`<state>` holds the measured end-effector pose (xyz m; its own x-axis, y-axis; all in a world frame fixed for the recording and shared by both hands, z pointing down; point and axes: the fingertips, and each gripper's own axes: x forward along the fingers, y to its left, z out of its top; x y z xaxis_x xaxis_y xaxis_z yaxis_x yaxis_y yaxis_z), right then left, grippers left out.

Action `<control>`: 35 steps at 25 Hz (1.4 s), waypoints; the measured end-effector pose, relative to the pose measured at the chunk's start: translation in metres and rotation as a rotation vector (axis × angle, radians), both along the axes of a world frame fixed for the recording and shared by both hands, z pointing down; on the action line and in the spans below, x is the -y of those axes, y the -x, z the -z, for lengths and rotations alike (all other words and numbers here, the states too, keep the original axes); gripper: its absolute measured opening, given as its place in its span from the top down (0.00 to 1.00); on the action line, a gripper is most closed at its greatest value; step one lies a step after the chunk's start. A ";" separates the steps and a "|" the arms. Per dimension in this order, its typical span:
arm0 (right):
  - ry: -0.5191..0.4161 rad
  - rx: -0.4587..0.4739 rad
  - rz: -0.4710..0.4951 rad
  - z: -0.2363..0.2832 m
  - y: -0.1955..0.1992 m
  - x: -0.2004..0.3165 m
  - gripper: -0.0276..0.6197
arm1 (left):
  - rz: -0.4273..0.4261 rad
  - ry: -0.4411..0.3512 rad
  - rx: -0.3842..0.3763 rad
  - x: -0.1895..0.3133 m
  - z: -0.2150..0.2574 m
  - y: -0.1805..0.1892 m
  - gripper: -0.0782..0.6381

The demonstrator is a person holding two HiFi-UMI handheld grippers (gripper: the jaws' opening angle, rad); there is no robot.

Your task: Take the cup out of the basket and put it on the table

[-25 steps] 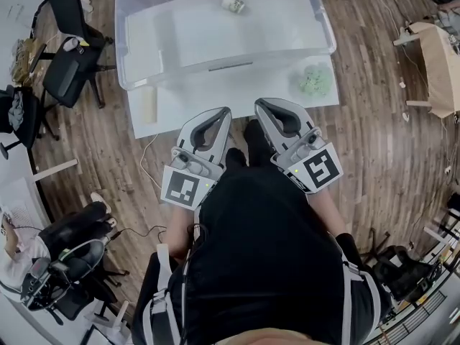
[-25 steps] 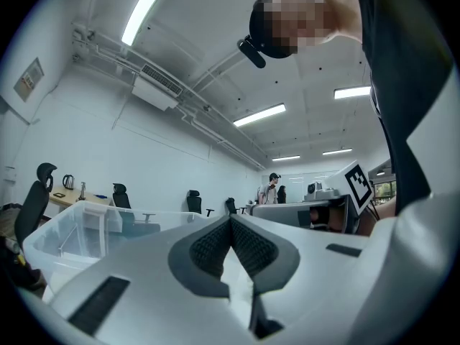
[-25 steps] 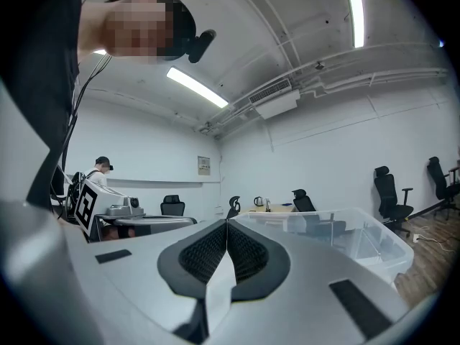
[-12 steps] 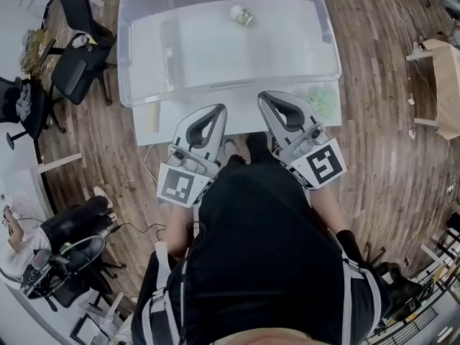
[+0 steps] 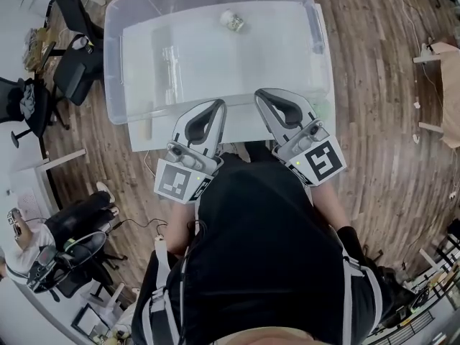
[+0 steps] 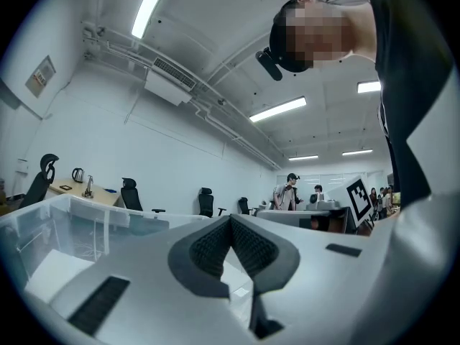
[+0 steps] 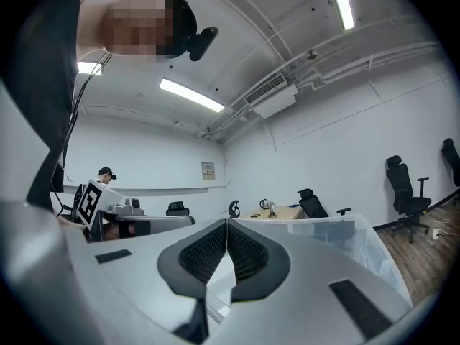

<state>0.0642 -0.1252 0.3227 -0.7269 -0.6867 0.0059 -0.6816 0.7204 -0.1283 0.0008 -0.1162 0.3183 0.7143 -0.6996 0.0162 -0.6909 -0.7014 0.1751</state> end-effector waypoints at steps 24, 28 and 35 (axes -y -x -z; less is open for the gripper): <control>0.035 -0.044 0.024 -0.014 0.017 0.060 0.93 | -0.046 -0.003 0.044 0.057 -0.009 0.005 0.87; 0.066 -0.086 0.005 -0.024 0.024 0.075 0.93 | -0.071 -0.011 0.033 0.071 -0.007 0.010 0.87; 0.091 -0.197 0.019 -0.044 0.036 0.110 0.88 | -0.088 -0.028 0.021 0.090 -0.003 0.024 0.87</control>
<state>0.0279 -0.2347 0.3664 -0.7184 -0.6632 0.2099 -0.6864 0.7248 -0.0589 -0.0235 -0.2065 0.3210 0.7726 -0.6348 0.0134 -0.6300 -0.7637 0.1411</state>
